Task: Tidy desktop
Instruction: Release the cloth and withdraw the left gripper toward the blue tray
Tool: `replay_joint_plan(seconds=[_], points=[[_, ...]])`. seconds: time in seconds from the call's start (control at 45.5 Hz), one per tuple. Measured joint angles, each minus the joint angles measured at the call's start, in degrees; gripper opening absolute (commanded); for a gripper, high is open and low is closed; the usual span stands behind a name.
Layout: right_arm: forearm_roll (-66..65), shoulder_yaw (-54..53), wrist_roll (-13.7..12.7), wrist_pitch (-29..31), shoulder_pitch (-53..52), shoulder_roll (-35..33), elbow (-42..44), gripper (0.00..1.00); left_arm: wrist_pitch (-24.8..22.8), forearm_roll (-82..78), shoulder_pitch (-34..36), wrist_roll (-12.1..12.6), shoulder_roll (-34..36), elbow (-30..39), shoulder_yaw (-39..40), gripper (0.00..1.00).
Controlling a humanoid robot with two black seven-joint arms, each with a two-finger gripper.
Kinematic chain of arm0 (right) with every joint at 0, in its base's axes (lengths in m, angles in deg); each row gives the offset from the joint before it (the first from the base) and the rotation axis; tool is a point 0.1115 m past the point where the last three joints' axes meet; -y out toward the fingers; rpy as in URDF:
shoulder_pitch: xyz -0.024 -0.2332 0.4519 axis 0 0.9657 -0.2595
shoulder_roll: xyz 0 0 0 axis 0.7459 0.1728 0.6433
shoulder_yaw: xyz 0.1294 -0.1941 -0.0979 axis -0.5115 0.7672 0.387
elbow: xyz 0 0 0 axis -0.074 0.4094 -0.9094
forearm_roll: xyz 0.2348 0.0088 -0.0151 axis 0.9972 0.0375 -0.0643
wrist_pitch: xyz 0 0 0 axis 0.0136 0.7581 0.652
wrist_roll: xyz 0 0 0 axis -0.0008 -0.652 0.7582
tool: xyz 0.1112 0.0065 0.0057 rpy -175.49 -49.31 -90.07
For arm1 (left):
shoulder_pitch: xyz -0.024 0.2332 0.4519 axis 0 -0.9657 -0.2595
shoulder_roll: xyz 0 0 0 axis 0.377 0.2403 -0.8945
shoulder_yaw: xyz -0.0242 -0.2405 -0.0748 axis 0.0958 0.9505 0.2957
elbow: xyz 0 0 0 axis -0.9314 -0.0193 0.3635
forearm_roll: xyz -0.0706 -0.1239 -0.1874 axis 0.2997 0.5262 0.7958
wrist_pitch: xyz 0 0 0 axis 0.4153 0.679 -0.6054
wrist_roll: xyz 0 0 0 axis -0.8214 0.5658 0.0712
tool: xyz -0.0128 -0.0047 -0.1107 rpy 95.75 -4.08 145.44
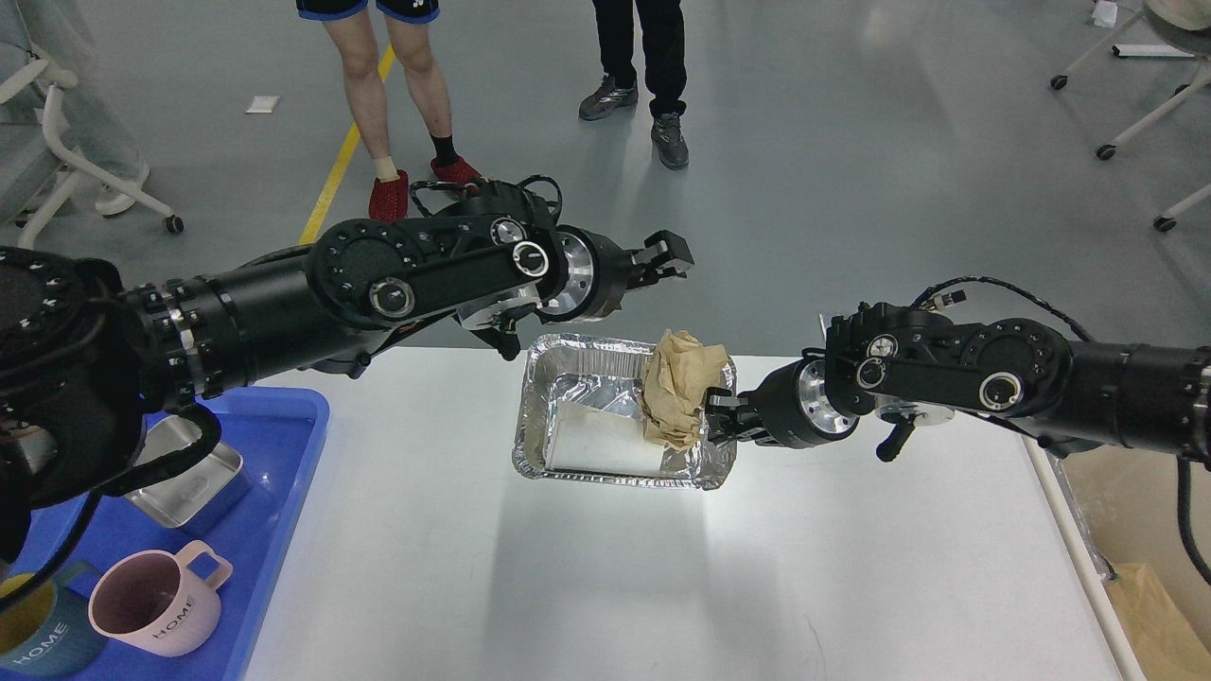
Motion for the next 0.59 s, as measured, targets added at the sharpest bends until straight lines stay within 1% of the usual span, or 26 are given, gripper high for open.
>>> replay_joint_plan(seconds=[0.176, 0.286, 0.307, 0.329, 0.395, 0.439, 0.505, 0.593], points=[[0.0, 0.0, 0.0, 0.0, 0.1, 0.0, 0.0, 0.00, 1.6, 0.0, -6.7, -4.6, 5.4, -0.1, 11.2, 0.83], [0.0, 0.0, 0.0, 0.0, 0.2, 0.1, 0.1, 0.00, 1.7, 0.1, -11.0, -6.6, 8.4, -0.1, 17.8, 0.89], [0.0, 0.0, 0.0, 0.0, 0.2, 0.1, 0.1, 0.00, 1.7, 0.1, -12.1, -7.1, 9.1, -0.1, 19.3, 0.93], [0.0, 0.0, 0.0, 0.0, 0.2, 0.1, 0.1, 0.00, 1.8, 0.1, -14.7, -8.4, 10.6, 0.1, 22.7, 0.95], [0.0, 0.0, 0.0, -0.1, 0.2, 0.1, 0.1, 0.00, 1.8, 0.3, -18.2, -10.3, 12.2, 0.5, 27.1, 0.96], [0.0, 0.0, 0.0, -0.1, 0.3, 0.1, 0.1, 0.00, 1.6, 0.5, -21.9, -11.7, 13.5, 0.9, 31.4, 0.97], [0.0, 0.0, 0.0, -0.1, 0.3, 0.0, 0.1, 0.00, 1.2, 0.6, -27.7, -12.7, 14.9, 1.8, 38.2, 0.97], [0.0, 0.0, 0.0, -0.1, 0.3, 0.0, 0.1, 0.00, 0.9, 0.6, -34.6, -13.7, 15.1, 2.8, 47.0, 0.98]])
